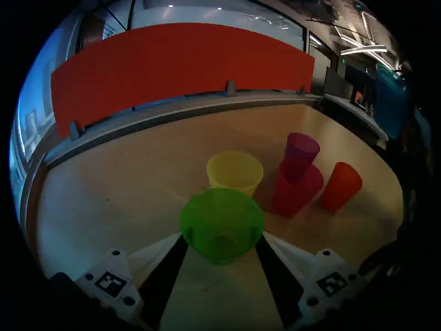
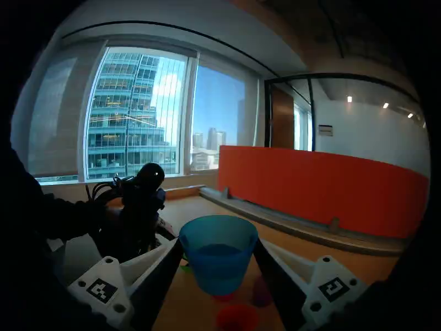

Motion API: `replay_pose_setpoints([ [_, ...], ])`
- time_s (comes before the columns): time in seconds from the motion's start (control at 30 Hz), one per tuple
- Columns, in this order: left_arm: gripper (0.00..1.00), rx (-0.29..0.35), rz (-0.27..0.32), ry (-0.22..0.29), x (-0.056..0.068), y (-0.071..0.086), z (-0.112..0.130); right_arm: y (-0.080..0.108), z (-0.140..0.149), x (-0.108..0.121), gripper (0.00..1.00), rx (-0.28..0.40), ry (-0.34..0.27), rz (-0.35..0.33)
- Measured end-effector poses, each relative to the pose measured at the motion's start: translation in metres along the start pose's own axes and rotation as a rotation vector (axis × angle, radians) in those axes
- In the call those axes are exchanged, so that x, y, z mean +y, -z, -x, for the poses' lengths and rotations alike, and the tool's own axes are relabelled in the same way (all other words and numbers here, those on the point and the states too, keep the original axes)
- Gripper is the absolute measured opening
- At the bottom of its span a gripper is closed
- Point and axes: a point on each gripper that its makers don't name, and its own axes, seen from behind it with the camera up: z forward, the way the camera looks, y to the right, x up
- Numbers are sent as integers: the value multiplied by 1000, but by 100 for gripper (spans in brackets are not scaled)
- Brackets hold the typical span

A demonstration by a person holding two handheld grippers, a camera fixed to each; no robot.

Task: Pour water

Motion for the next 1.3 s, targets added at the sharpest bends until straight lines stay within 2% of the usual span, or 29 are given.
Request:
replay_pose_setpoints([
  [0.6,82,156,29,-3,12,44,-30,14,-10,-4,91,12,3,11],
  [0.8,82,193,63,5,24,59,-40,20,-13,-5,91,16,4,15],
  [1.1,83,261,65,-40,33,79,-56,26,-19,-7,91,23,12,23],
  [1.3,82,287,81,-40,39,90,-62,31,-22,-11,91,27,13,23],
])
